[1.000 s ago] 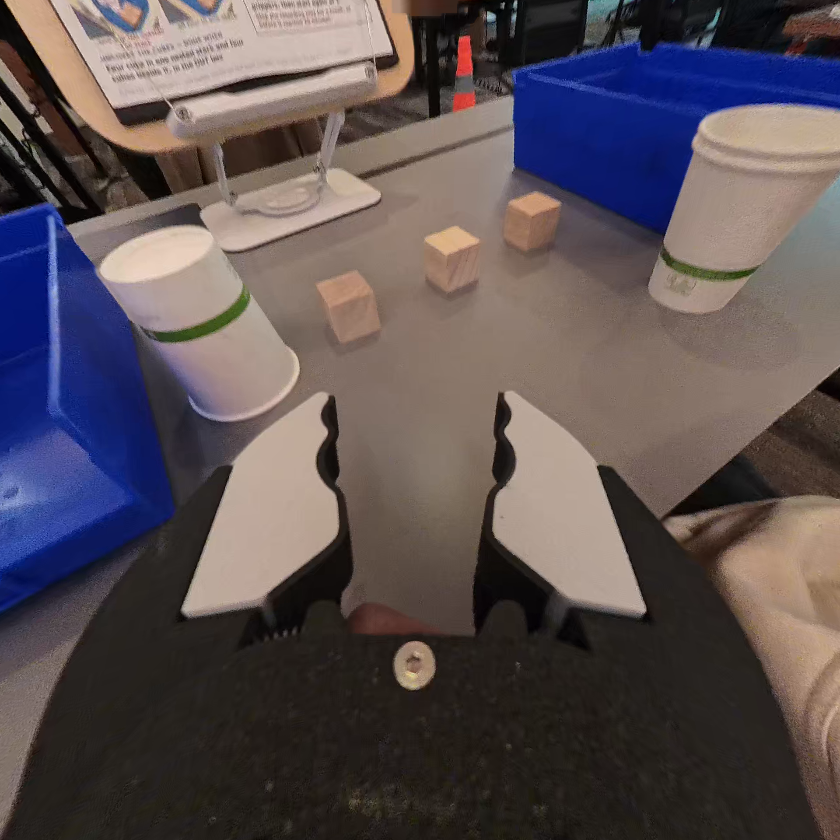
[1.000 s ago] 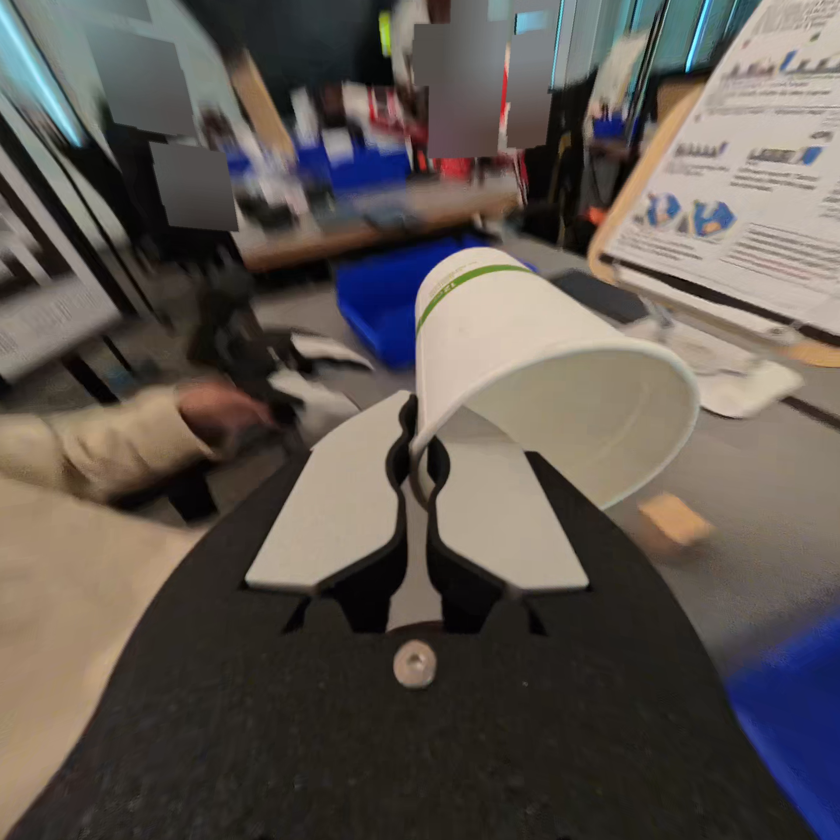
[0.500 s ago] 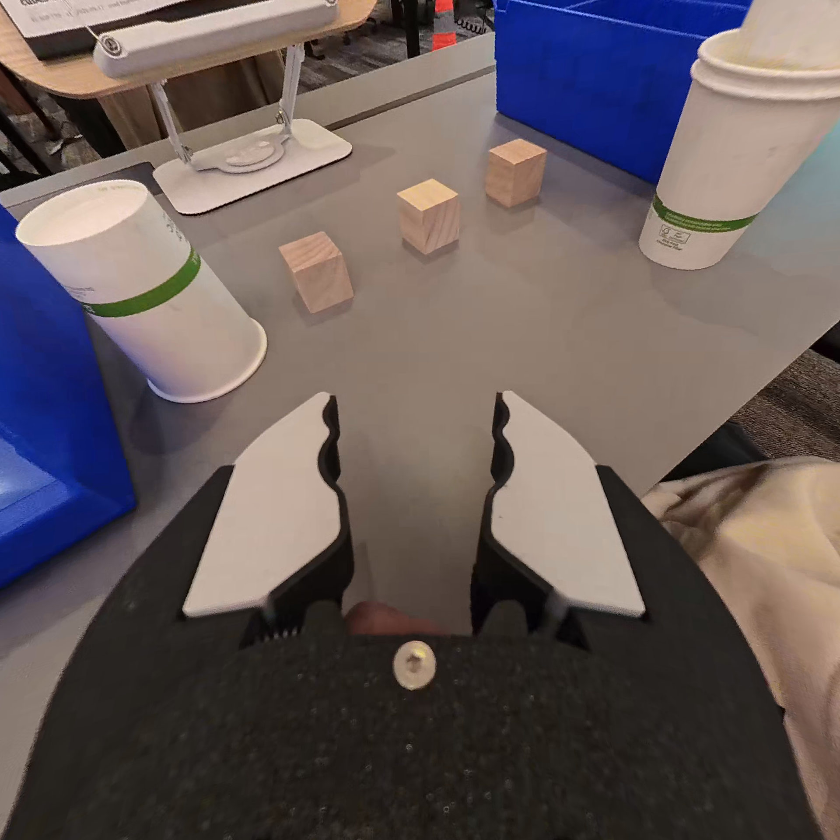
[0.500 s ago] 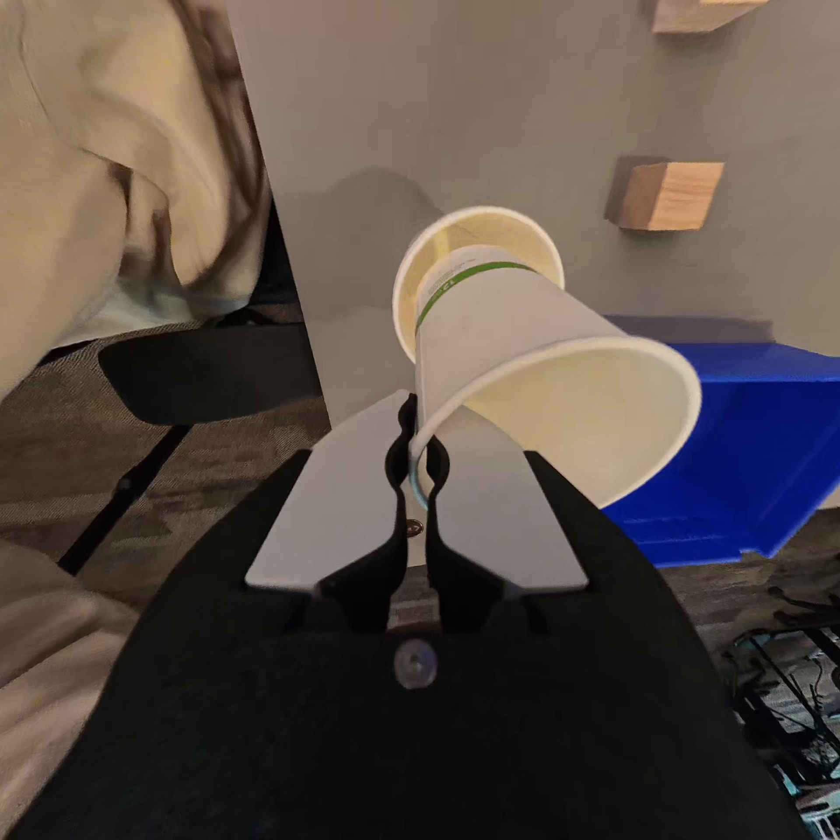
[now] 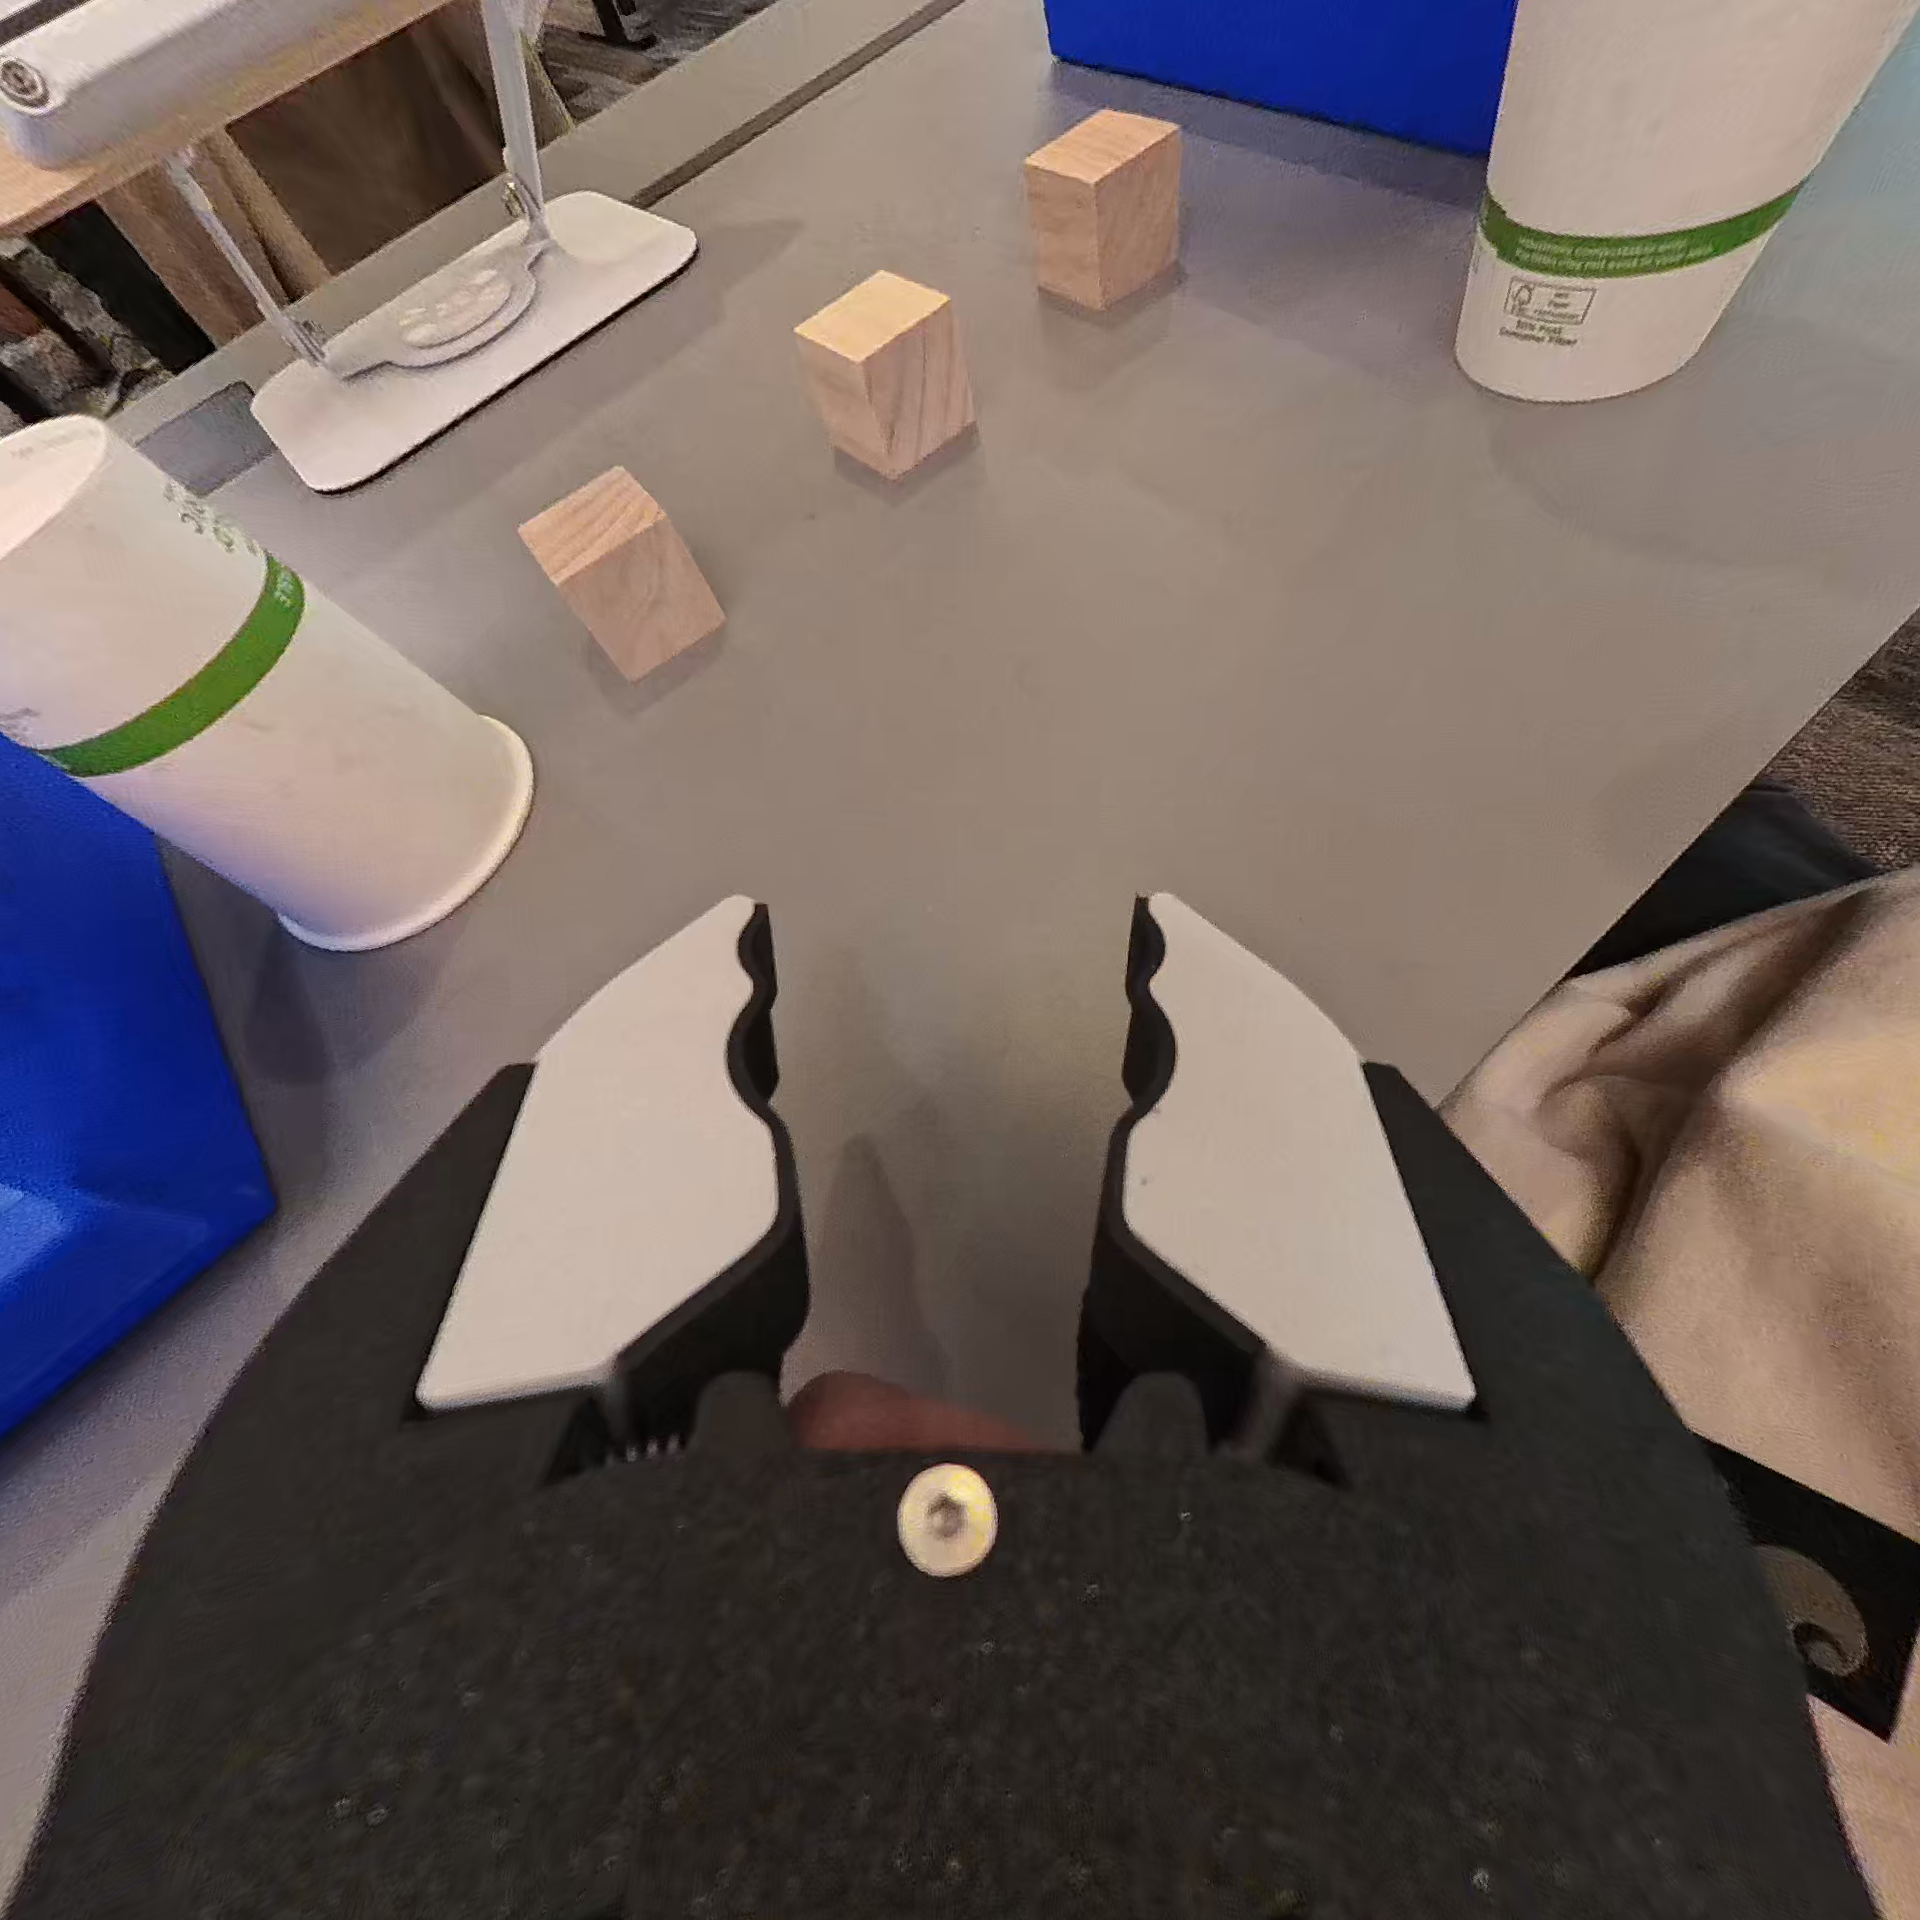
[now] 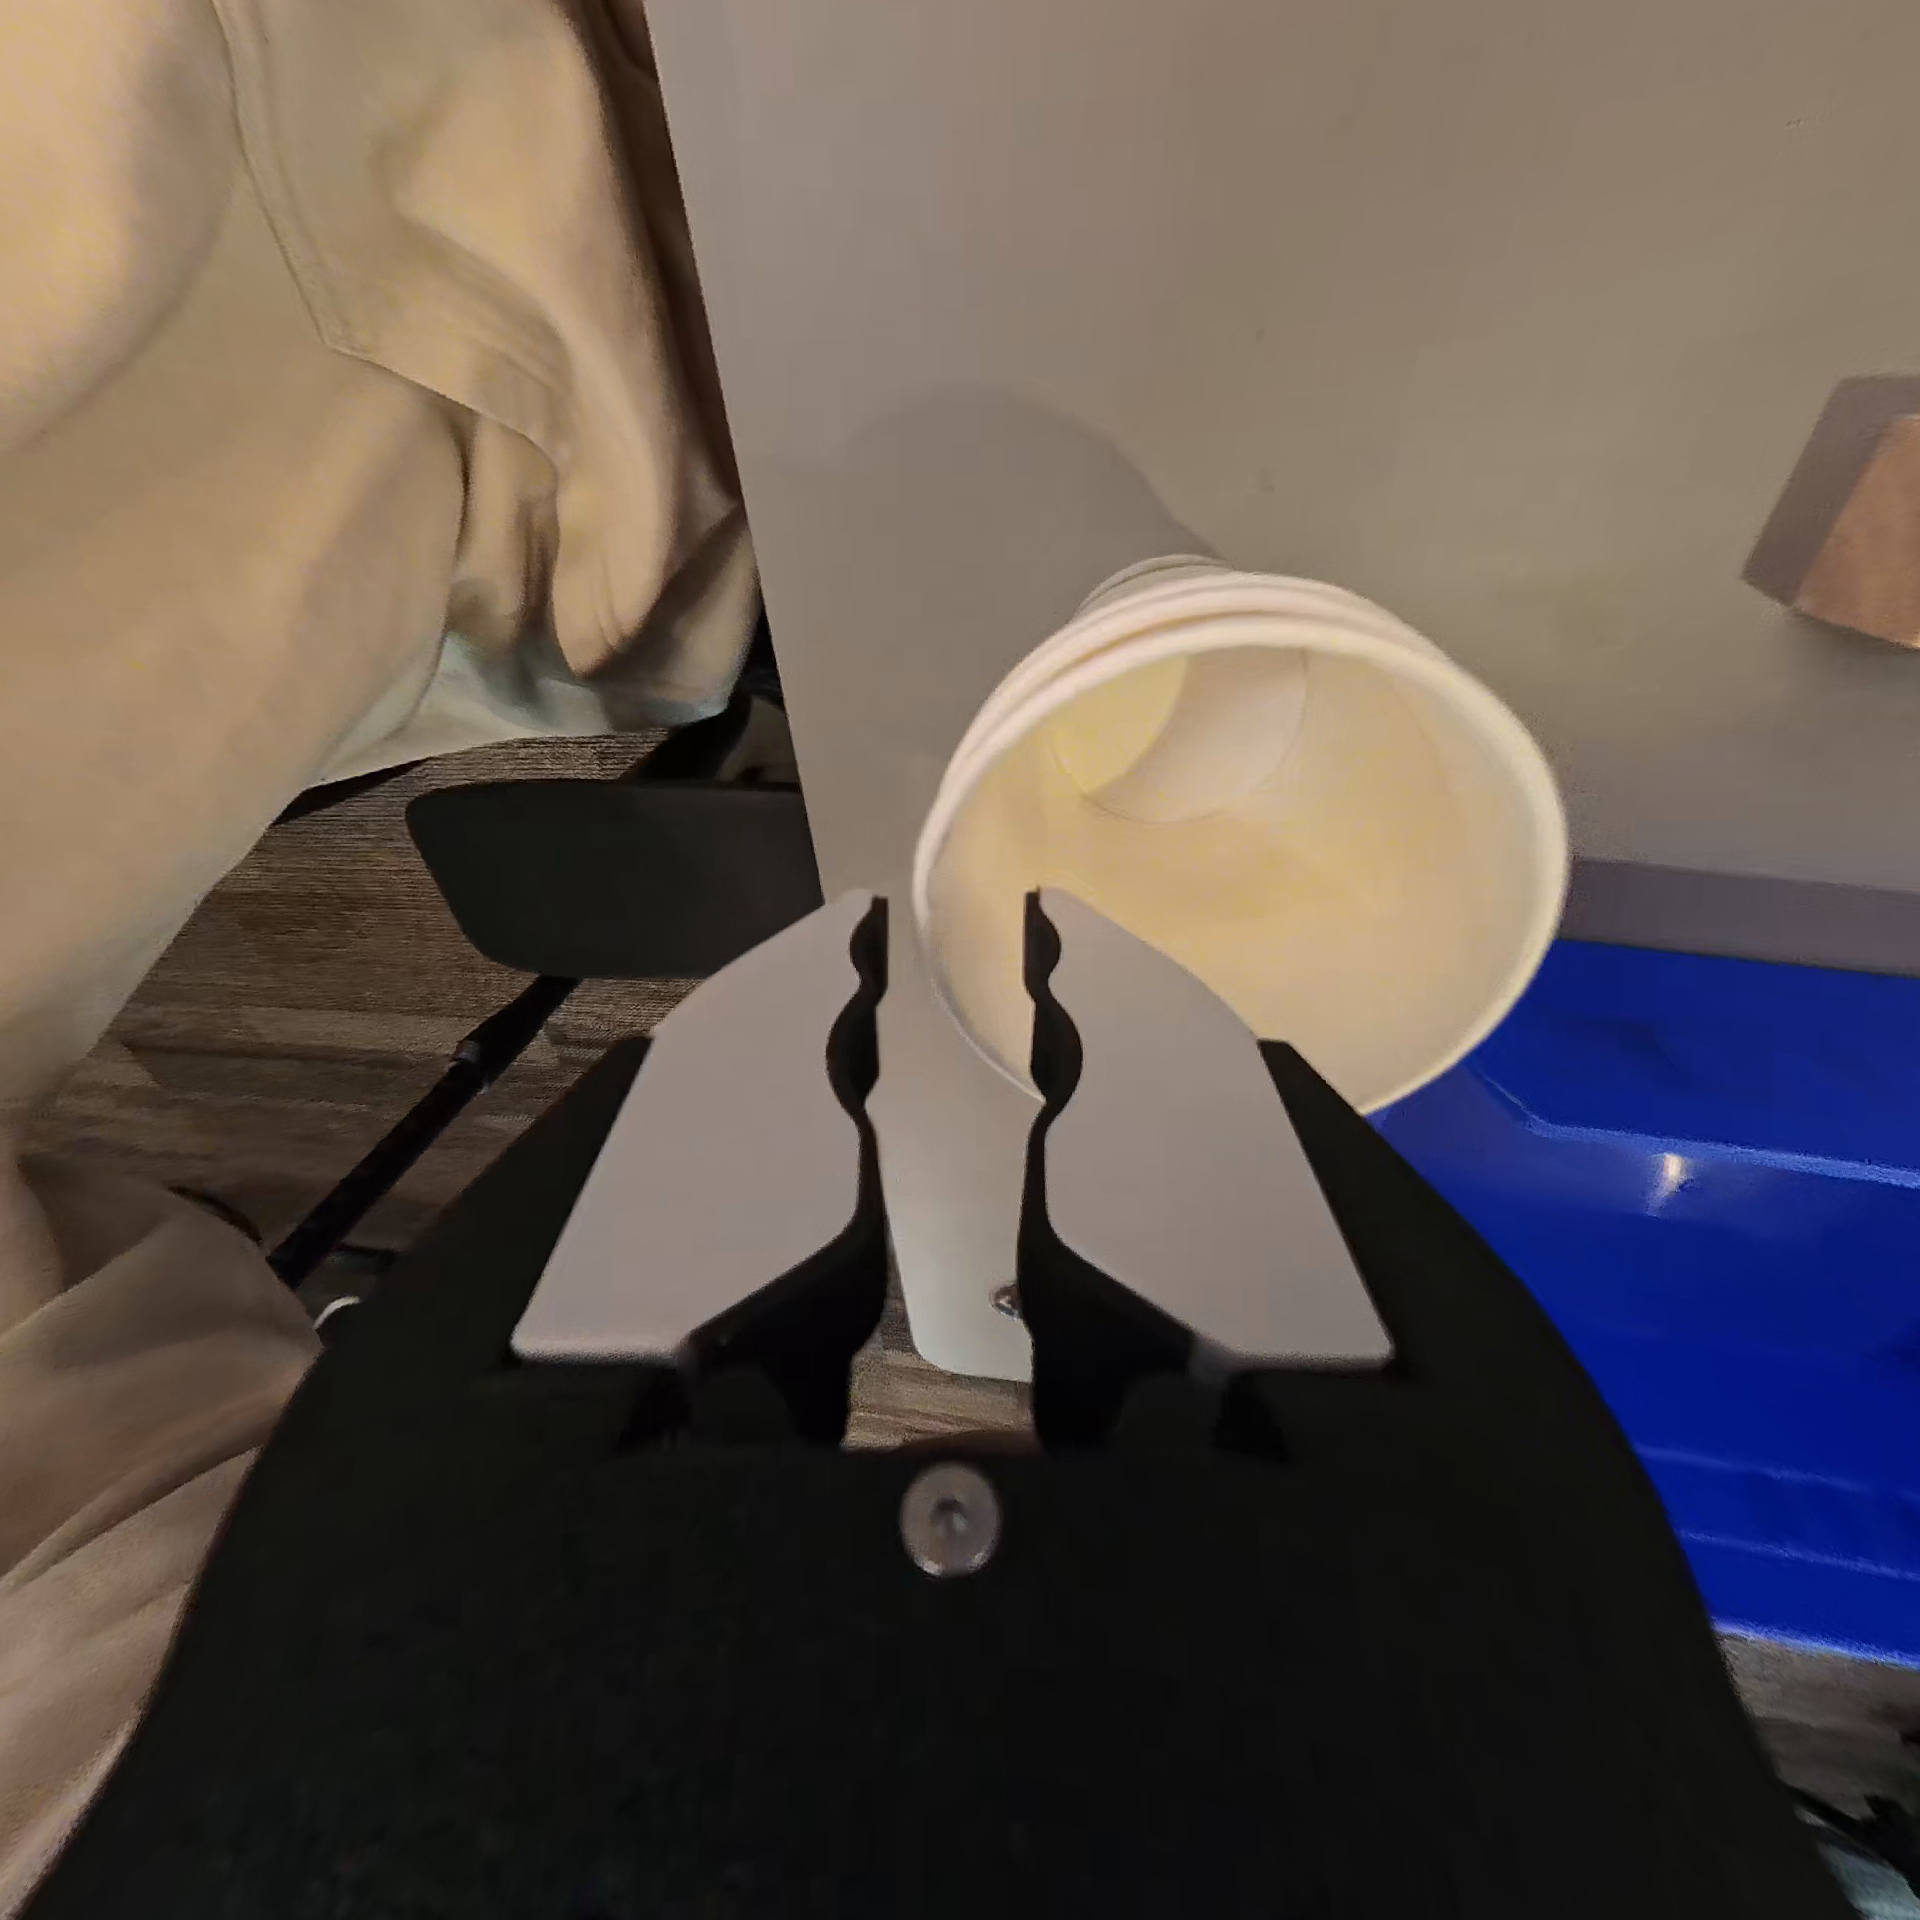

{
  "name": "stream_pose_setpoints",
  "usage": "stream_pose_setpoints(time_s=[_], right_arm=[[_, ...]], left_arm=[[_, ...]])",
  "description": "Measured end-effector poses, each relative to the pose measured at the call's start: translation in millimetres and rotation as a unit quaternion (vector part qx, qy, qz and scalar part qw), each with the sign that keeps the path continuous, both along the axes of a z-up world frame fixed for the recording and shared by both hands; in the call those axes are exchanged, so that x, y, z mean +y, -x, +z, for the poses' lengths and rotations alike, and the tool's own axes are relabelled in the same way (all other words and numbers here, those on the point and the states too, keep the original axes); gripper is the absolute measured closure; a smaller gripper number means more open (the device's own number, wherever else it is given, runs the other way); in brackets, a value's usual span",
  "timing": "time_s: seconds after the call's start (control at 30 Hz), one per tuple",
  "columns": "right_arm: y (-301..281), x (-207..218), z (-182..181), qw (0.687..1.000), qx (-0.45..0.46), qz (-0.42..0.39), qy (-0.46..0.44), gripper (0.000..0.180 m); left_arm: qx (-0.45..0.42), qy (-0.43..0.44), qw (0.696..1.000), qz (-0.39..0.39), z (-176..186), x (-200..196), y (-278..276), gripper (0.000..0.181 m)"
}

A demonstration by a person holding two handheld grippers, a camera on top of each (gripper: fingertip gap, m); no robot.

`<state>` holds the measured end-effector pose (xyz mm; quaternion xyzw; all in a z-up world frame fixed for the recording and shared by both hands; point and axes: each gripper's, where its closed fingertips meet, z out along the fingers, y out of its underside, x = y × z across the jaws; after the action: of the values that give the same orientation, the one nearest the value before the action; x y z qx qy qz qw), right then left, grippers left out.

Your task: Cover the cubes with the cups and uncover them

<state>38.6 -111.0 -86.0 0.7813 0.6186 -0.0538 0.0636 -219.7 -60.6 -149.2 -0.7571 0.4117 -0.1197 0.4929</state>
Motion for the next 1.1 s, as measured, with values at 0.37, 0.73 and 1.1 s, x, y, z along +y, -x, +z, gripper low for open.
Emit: stream_pose_setpoints(time_s=[0.37,0.73,1.1], right_arm=[[63.3,25.5,91.5,0.891,0.340,-0.082,-0.289,0.132],[164.3,-37.8,14.1,0.643,0.612,-0.214,-0.407,0.125],[153.4,-44.3,7.9,0.652,0.602,-0.207,-0.413,0.130]], left_arm=[[-0.044,-0.010,0.999,0.025,19.0,4.9,6.3,0.108],[-0.106,-0.029,0.969,0.220,27.9,41.8,51.7,0.101],[-0.115,0.011,0.929,0.353,31.1,155.8,51.2,0.093]])
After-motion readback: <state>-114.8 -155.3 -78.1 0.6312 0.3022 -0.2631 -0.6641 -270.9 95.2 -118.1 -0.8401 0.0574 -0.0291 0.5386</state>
